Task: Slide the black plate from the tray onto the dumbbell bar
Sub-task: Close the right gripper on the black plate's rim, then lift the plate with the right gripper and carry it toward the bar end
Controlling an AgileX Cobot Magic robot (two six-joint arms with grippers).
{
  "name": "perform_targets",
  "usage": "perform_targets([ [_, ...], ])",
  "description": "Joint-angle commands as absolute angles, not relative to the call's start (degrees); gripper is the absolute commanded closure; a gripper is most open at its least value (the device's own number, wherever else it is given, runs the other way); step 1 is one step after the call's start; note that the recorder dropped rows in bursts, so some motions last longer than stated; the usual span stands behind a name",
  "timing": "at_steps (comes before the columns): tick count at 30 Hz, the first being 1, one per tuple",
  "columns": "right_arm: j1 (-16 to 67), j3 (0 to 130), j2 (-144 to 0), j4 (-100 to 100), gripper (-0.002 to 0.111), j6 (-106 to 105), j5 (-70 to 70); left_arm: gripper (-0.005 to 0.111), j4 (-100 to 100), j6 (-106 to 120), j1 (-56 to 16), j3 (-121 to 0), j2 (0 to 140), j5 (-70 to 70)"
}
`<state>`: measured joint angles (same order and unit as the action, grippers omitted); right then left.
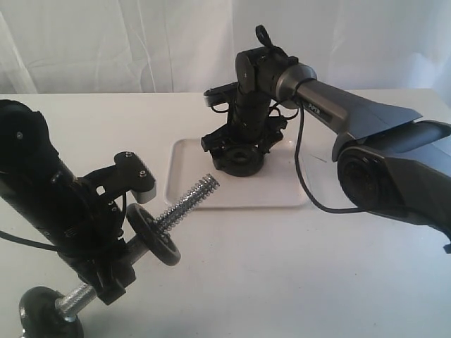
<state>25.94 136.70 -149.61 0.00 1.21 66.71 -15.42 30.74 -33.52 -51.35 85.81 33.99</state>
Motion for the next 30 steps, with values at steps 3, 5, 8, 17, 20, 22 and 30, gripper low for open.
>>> perform_targets([
  [3, 25.64, 133.66, -151.01, 0.0, 0.108, 1.13, 69.96, 0.107, -19.69, 30.18, -33.94, -52.74, 83.52, 34.34],
  [5, 25.64, 133.66, -149.25, -0.72, 0.108, -1.27, 69.96, 0.107, -19.69, 30.18, -33.94, -52.74, 83.52, 34.34],
  [8, 25.64, 133.66, -145.12, -1.52, 0.108, -1.27, 69.96, 0.107, -19.69, 30.42, -33.94, -52.74, 83.52, 34.34],
  [17, 25.64, 126.53, -128.32, -1.28, 0.108, -2.61, 69.96, 0.107, -19.69, 33.36, -33.94, -52.74, 83.52, 34.34],
  [20, 24.24, 119.08, -119.75, 2.04, 0.108, -3.16, 69.96, 0.107, -19.56, 33.35, -33.94, -52.74, 83.52, 34.34],
  [22, 23.16, 114.1, -115.05, 6.07, 0.108, -4.49, 69.96, 0.107, -19.24, 33.46, -33.94, -52.74, 83.52, 34.34],
  [30, 19.77, 93.27, -96.12, 15.78, 0.108, -10.42, 69.96, 0.107, -19.22, 39.36, -33.94, -52.74, 83.52, 34.33],
])
